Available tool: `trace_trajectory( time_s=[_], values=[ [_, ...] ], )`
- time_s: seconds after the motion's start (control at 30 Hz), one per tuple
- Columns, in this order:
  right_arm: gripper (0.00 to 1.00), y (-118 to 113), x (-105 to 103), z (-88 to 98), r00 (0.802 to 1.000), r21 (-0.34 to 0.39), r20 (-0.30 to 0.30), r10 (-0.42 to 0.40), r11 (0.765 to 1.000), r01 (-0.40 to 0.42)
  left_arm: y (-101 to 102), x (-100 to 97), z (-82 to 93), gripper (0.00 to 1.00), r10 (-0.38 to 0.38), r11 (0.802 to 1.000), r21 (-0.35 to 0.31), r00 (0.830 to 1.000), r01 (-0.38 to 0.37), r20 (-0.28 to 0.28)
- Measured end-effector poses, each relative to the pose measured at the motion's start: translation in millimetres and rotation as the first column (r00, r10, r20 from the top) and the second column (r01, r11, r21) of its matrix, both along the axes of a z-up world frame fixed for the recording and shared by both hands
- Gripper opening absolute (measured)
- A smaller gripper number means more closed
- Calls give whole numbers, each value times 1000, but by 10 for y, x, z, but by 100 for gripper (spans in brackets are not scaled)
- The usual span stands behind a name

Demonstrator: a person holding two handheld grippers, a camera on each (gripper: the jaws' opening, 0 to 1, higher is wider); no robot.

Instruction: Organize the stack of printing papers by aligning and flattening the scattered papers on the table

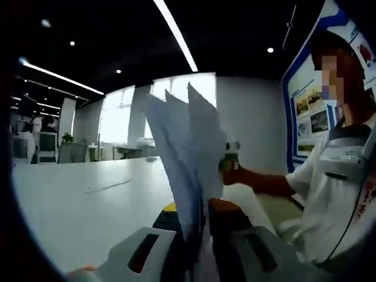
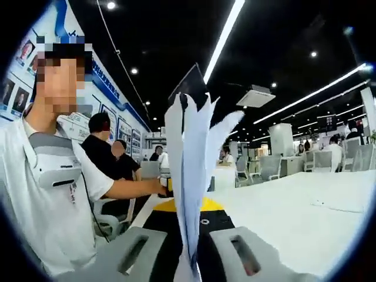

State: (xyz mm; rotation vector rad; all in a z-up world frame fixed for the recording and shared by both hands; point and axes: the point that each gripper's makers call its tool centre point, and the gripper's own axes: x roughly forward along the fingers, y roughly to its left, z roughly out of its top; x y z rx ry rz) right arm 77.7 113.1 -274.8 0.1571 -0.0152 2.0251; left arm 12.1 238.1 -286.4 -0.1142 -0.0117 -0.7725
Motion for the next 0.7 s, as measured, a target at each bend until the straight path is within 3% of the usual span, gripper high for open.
trace_trajectory(
  time_s=[0.03, 0.07, 0.1, 0.2, 0.3, 0.37, 0.4, 0.43, 0.57, 0.6, 0.67, 0.7],
  values=[
    [2, 16, 53, -141, 1000, -22, 18, -23, 999, 23, -6, -6, -80, 8, -7, 1000, 16, 1000, 7, 0],
    [0, 17, 57, -171, 1000, -18, -3, -15, 1000, 15, -2, -13, -127, 6, -3, 999, 36, 1000, 2, 7],
    [0, 12, 52, -130, 999, -6, -50, -3, 1000, 2, 30, -7, -109, 6, 13, 1000, 21, 999, -14, 37],
    [0, -8, 19, -20, 1000, 1, 9, 11, 1000, -11, 42, -14, -31, 6, 6, 1000, 12, 999, -6, 37],
    [0, -38, -59, 96, 999, 46, 16, 34, 998, -35, 56, -39, 52, 8, -8, 1000, -8, 999, 8, 51],
    [3, -28, -37, 55, 999, 49, -2, 36, 998, -36, 69, -17, -13, 6, 4, 1000, 3, 1000, -4, 28],
    [0, -11, -10, -7, 1000, 32, -8, 23, 999, -23, 57, -6, -79, 6, 0, 1000, 16, 1000, 0, 16],
    [0, -10, 20, 3, 1000, 76, -20, 17, 997, -15, 67, -13, -69, 6, 9, 1000, 1, 1000, -9, 25],
    [0, -22, -54, -8, 999, 56, -24, 36, 998, -34, 41, -59, -41, 6, 4, 1000, 21, 999, -5, 44],
    [1, -13, -63, 20, 1000, 58, 11, 24, 998, -25, 43, -89, -8, 6, -1, 1000, 29, 999, -1, 52],
    [15, -16, -98, 52, 999, 65, -17, 43, 997, -42, 39, -101, -8, 6, -1, 1000, 31, 999, -1, 50],
    [14, 9, -135, 25, 999, 61, -19, 40, 997, -39, 36, -108, -28, 6, -3, 1000, 29, 999, 2, 45]
  ],
)
